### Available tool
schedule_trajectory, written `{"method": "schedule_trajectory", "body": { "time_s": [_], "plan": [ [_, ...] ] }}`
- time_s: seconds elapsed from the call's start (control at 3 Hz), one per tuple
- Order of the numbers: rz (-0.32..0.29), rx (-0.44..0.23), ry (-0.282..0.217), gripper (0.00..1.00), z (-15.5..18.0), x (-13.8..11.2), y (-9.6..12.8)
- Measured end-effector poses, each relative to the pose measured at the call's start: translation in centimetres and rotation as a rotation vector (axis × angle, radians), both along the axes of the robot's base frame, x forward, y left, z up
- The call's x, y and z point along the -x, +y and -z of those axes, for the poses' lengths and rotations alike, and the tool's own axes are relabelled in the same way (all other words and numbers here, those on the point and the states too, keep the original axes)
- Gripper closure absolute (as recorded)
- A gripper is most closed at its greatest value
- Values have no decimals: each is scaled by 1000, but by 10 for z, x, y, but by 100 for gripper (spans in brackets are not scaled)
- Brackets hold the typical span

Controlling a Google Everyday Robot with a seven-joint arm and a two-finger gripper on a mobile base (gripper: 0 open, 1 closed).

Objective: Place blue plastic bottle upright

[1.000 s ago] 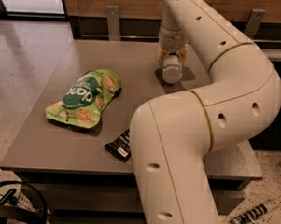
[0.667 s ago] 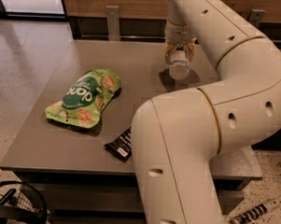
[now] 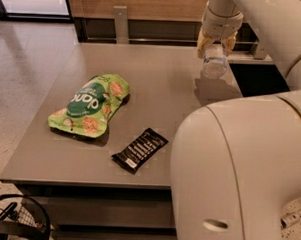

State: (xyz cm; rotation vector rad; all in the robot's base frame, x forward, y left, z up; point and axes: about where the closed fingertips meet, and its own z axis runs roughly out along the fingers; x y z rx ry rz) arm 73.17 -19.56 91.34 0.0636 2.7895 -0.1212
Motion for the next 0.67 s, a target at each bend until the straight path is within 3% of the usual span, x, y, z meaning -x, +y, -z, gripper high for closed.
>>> {"method": "schedule_trajectory", "body": {
  "time_s": [0.33, 0.67],
  "plan": [
    [-12, -29, -53, 100, -13, 15, -19],
    [-72, -66, -129, 100, -28, 24, -34]
  ]
}}
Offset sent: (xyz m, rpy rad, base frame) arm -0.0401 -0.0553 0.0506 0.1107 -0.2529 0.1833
